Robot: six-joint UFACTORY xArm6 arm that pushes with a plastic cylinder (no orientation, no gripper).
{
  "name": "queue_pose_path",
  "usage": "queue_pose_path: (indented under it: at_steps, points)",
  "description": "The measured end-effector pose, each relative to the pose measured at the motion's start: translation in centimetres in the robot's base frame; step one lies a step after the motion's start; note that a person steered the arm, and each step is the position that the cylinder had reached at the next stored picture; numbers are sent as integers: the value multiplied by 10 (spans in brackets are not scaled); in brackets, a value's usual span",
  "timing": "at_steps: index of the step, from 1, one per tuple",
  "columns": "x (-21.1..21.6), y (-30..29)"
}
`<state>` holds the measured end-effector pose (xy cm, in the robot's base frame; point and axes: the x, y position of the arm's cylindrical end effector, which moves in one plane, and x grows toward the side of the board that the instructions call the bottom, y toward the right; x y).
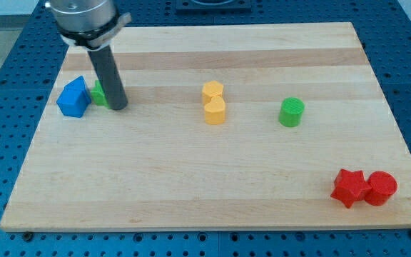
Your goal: Slightly push green circle towards yellow heart
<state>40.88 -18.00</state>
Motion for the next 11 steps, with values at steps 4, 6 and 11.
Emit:
queue_pose_path:
  at_steps: [4, 6, 11]
  points:
    - [53, 139]
    - [71, 268]
    - [68, 263]
